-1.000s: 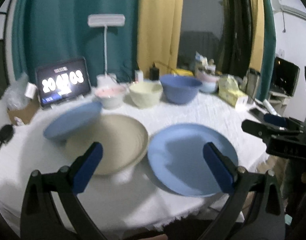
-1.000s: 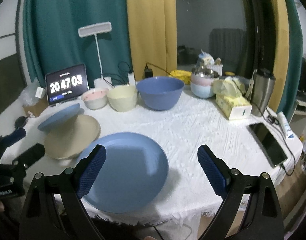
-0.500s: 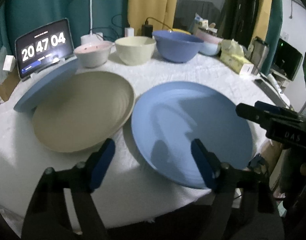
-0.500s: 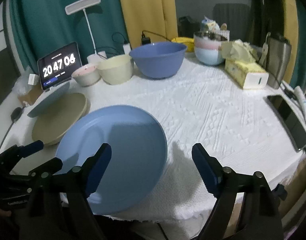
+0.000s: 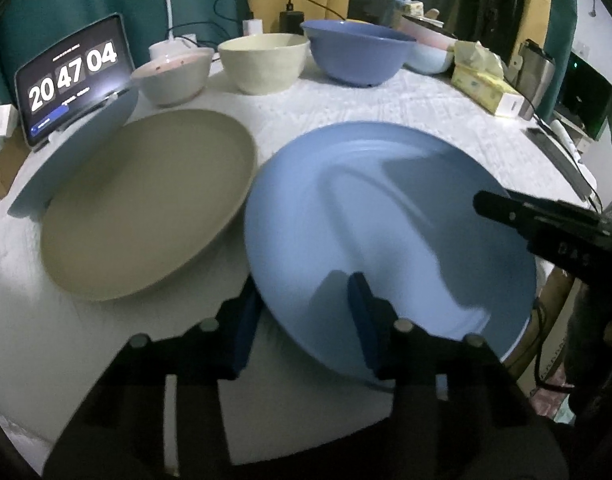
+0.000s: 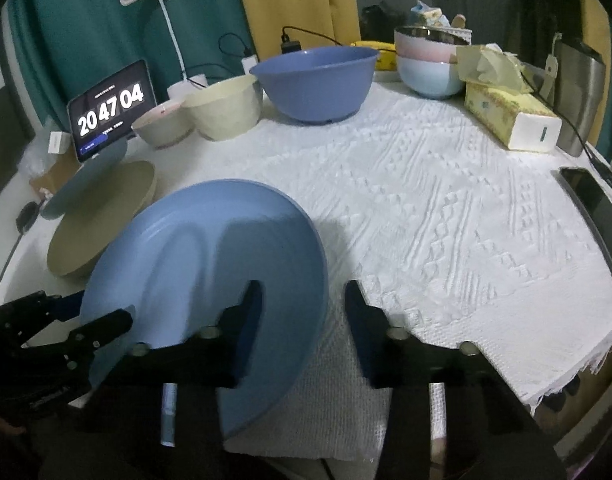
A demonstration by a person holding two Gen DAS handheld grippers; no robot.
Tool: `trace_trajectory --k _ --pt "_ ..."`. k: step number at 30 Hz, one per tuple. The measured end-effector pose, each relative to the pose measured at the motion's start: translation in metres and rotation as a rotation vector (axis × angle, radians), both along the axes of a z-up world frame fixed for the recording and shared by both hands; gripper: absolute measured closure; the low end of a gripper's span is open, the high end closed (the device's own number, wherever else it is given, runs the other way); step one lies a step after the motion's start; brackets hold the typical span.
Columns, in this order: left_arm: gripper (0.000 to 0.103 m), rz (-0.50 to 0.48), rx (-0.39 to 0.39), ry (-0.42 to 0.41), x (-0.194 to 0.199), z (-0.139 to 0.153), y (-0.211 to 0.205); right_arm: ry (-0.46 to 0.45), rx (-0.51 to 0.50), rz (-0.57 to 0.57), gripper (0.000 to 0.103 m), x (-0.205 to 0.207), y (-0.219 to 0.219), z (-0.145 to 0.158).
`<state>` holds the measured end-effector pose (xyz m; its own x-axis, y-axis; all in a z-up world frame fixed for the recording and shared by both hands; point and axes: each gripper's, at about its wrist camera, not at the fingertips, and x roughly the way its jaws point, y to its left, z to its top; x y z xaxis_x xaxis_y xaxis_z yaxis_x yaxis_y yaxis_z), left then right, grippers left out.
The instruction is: Organize plates and bowls
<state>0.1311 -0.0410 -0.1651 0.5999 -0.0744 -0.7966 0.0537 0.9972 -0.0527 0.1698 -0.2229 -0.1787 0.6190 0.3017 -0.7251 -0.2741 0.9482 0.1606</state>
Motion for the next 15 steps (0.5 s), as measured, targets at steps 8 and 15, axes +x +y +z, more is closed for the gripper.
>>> trace_trajectory --k 8,15 --pt "0.072 -0.009 0.011 -0.016 0.008 0.005 -0.003 0.006 -0.013 -0.04 0.086 0.006 -0.005 -0.002" --pt "0.072 -0.026 0.01 -0.035 0.02 0.013 -0.01 -0.009 -0.008 -0.062 0.086 0.018 -0.014 0.007"
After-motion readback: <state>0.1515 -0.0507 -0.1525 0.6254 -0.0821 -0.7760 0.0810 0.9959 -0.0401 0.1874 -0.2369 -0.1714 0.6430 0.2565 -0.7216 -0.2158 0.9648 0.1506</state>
